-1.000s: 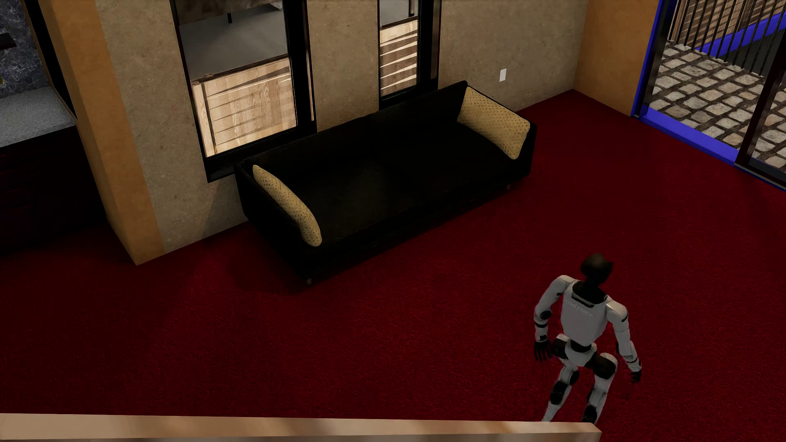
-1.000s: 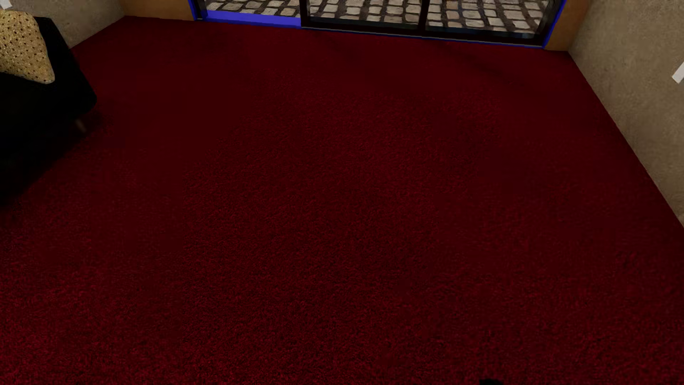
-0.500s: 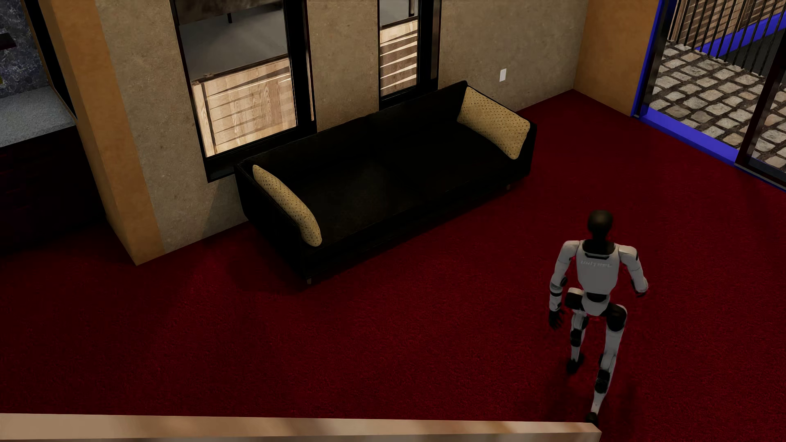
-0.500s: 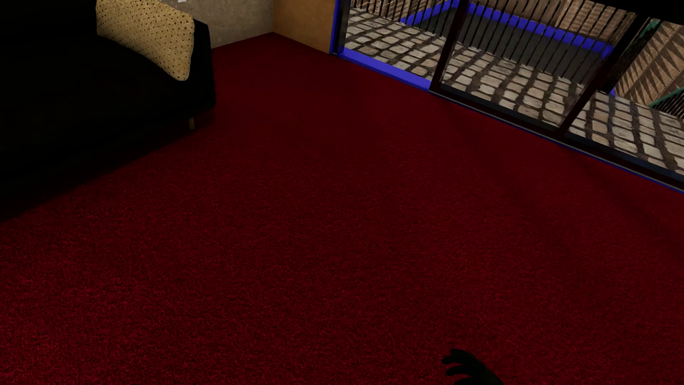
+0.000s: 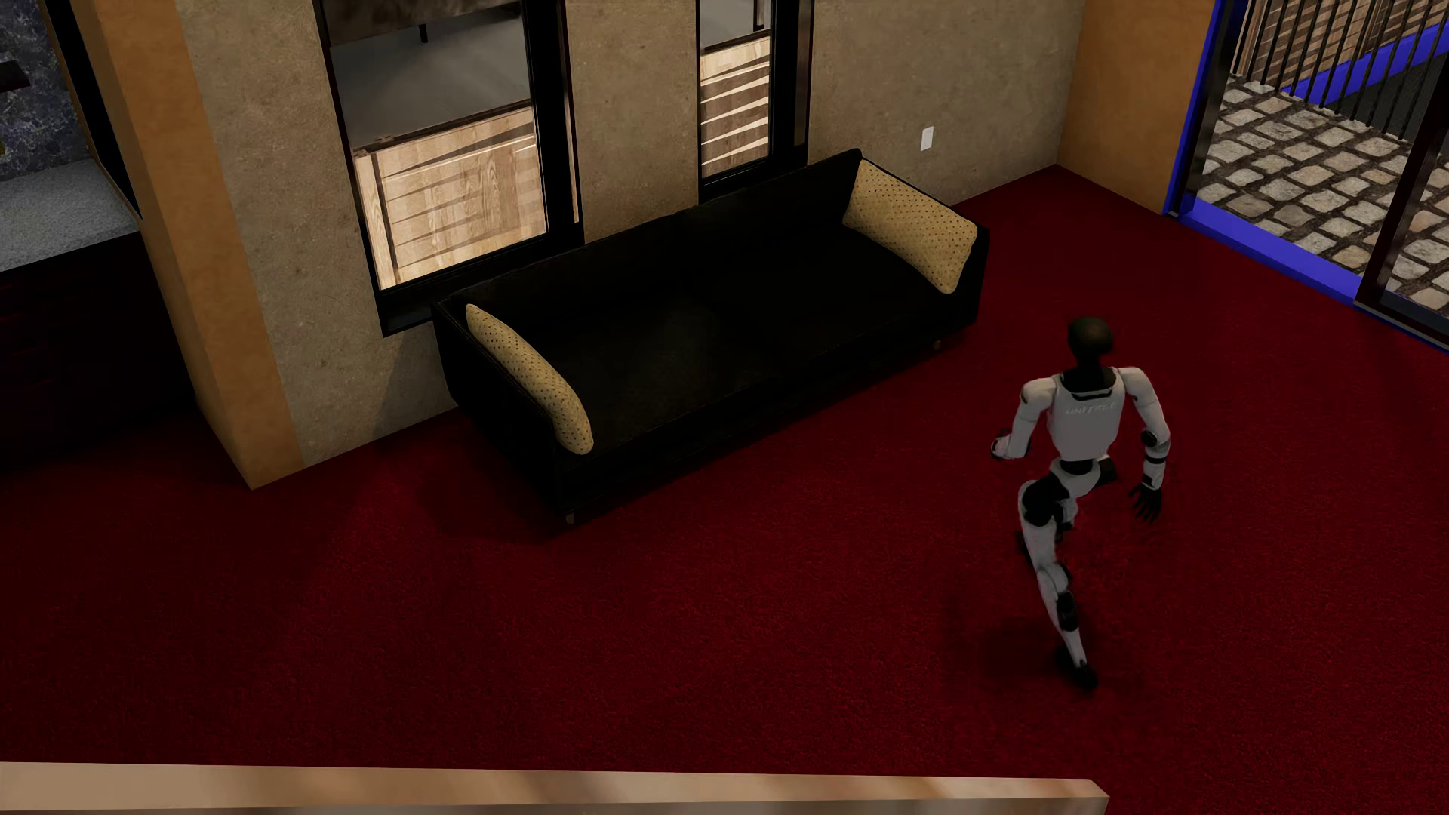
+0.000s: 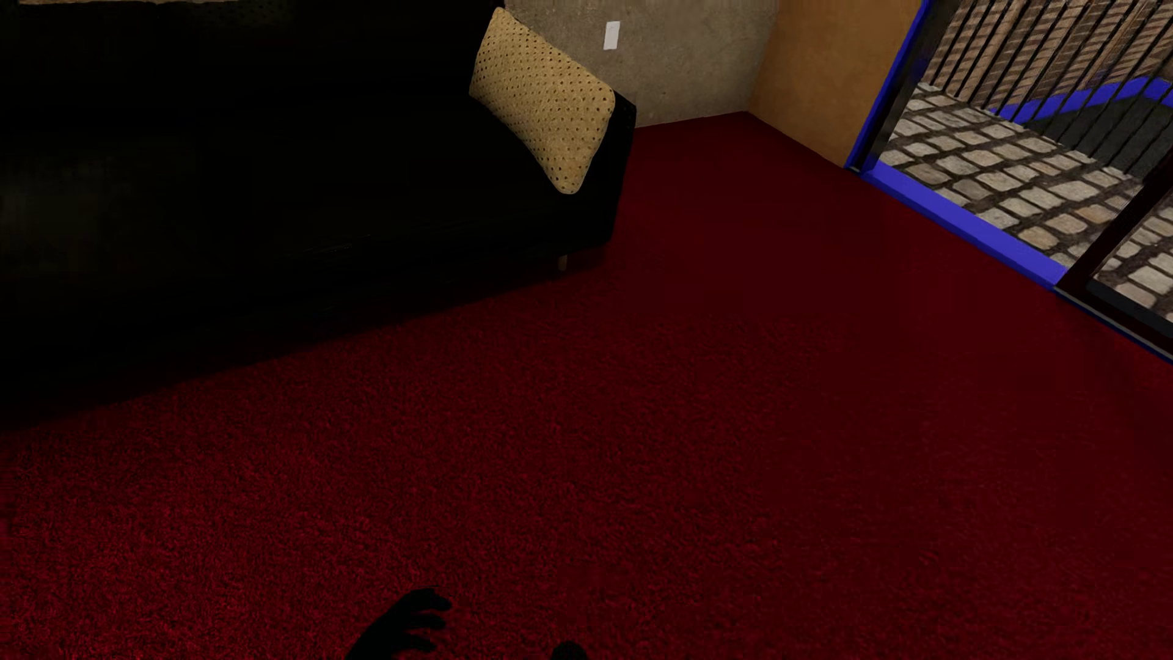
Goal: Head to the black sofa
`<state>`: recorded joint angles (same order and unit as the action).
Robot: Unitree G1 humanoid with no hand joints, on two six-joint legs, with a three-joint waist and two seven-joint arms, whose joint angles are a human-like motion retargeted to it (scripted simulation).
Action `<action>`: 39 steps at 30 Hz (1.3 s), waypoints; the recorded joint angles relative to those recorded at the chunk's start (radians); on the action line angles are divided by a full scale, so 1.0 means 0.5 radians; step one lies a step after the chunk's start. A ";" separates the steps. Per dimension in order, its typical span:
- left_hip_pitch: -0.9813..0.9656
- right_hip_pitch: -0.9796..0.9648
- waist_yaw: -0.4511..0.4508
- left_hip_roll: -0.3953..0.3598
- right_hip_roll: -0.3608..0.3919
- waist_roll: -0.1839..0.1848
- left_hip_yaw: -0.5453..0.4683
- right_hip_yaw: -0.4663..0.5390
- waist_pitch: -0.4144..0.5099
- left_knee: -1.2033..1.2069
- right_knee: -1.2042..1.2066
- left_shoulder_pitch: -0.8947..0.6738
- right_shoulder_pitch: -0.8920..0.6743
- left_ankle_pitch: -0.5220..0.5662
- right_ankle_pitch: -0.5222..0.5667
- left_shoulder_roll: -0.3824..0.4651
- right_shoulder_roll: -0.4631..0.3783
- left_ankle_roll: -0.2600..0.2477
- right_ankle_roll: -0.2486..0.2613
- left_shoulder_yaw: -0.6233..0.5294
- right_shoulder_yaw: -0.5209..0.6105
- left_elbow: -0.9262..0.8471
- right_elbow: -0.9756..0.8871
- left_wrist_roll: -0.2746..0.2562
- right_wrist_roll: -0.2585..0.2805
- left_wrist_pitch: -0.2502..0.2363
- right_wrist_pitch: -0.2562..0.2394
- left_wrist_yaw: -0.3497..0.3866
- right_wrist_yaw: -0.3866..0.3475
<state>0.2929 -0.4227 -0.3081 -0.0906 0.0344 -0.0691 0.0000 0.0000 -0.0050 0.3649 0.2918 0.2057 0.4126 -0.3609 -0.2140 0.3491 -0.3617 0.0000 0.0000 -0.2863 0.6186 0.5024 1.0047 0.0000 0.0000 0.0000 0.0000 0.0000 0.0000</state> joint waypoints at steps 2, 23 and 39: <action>0.100 -0.088 -0.004 0.033 0.034 -0.008 0.000 0.000 -0.034 0.029 0.175 0.090 -0.068 0.008 0.523 -0.018 -0.018 0.000 0.000 -0.080 -0.118 0.153 -0.001 0.000 0.000 0.000 0.000 0.000 0.000; -0.881 0.787 0.684 0.161 0.094 0.203 0.000 0.000 0.131 0.313 0.437 0.091 -0.942 0.494 0.249 -0.177 -0.141 0.000 0.000 -0.534 -0.830 0.816 -0.750 0.000 0.000 0.000 0.000 0.000 0.000; -0.501 0.872 0.539 0.060 0.038 0.208 0.000 0.000 0.056 -0.060 0.279 -0.328 -0.897 0.154 0.032 -0.113 0.048 0.000 0.000 -0.378 0.040 0.662 -0.159 0.000 0.000 0.000 0.000 0.000 0.000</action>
<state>0.0422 0.0135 -0.0388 -0.0606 0.0533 0.0351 0.0000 0.0000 0.0228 0.3349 0.4313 0.0418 -0.0361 -0.2837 -0.1979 0.2924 -0.3377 0.0000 0.0000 -0.4753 0.6387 0.8335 0.9251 0.0000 0.0000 0.0000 0.0000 0.0000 0.0000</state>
